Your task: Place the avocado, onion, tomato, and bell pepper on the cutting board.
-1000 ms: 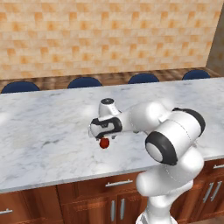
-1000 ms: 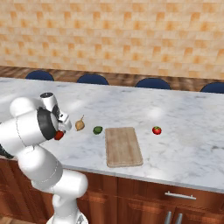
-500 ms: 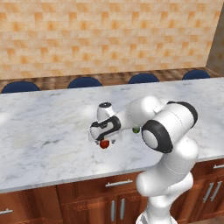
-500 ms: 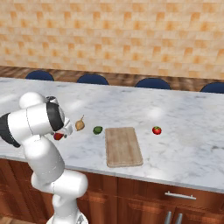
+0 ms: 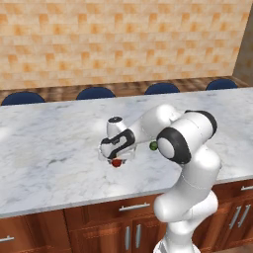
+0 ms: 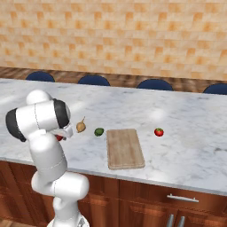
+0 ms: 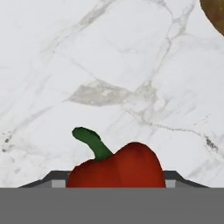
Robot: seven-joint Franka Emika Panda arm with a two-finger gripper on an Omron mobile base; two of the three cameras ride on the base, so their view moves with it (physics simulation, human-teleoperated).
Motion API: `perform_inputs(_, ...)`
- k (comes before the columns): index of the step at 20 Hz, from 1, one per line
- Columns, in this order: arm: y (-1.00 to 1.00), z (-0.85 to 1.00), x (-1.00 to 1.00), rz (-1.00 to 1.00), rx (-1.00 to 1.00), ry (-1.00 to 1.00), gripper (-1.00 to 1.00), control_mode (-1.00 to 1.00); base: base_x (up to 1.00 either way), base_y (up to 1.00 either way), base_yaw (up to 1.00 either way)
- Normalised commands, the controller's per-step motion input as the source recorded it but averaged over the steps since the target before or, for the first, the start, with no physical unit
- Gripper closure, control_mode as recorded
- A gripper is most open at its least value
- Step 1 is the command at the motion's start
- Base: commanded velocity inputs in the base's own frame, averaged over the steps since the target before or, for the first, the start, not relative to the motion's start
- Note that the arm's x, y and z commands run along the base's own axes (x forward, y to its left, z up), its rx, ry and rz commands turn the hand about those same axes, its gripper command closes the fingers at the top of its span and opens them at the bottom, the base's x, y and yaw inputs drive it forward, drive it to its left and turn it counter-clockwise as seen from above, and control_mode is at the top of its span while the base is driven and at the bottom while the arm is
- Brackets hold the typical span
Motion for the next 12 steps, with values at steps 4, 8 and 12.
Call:
perform_inputs(4,-0.06,0.12,0.01,0.0,0.0,0.0,1.0,-1.0,0.0,0.0,0.0)
perform_inputs(8,-0.32,0.44,-0.04,0.0,0.02,0.0,1.0,-1.0,0.0,0.0,0.0)
perform_inputs(12,-0.44,0.58,-0.01,0.0,0.06,0.0,1.0,-1.0,0.0,0.0,0.0)
